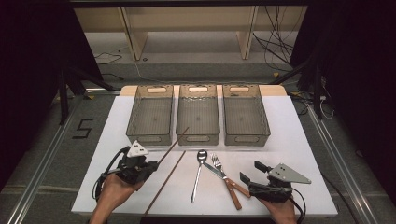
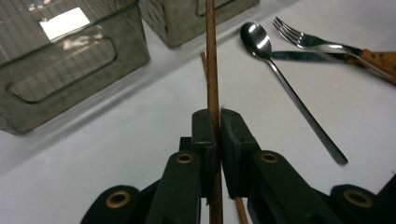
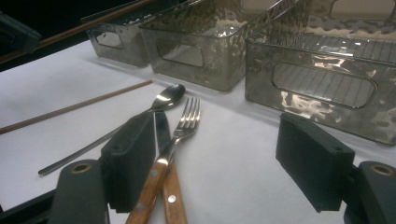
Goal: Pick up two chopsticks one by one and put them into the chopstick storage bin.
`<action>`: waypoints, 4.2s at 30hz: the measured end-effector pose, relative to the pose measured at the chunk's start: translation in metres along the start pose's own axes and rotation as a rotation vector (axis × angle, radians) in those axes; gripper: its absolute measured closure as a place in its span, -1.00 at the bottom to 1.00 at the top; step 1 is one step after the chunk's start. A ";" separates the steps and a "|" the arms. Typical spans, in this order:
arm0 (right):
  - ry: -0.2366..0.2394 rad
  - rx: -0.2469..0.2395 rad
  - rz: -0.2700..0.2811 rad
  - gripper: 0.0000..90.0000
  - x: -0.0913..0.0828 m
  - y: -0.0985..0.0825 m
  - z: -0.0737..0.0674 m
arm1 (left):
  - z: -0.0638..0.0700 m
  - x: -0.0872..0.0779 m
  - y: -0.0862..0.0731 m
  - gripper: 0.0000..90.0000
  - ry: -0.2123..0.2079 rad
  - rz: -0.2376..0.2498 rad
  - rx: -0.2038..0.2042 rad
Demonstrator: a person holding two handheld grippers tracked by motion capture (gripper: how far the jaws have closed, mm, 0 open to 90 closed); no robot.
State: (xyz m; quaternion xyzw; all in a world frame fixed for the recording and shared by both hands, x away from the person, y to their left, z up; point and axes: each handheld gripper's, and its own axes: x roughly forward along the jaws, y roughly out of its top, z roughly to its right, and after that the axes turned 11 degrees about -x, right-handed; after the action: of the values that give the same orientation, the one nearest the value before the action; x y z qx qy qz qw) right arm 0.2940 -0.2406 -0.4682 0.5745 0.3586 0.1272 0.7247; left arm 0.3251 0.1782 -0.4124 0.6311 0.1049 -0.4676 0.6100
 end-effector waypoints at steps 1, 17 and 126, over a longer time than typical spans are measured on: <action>0.000 0.000 0.000 -0.35 0.000 0.000 0.000 | 0.000 0.000 0.000 0.88 0.000 0.000 0.000; 0.009 -0.004 0.026 -0.42 -0.001 0.001 0.000 | -0.035 -0.007 0.050 0.88 0.024 0.083 -0.038; 0.012 -0.026 0.046 -0.49 -0.004 0.003 -0.001 | -0.003 0.034 0.033 -0.53 0.065 -0.137 -0.028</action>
State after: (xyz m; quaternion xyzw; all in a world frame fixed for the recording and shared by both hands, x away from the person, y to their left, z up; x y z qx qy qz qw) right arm 0.2907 -0.2412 -0.4638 0.5722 0.3479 0.1522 0.7269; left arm 0.3677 0.1585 -0.4152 0.6287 0.1742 -0.4861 0.5815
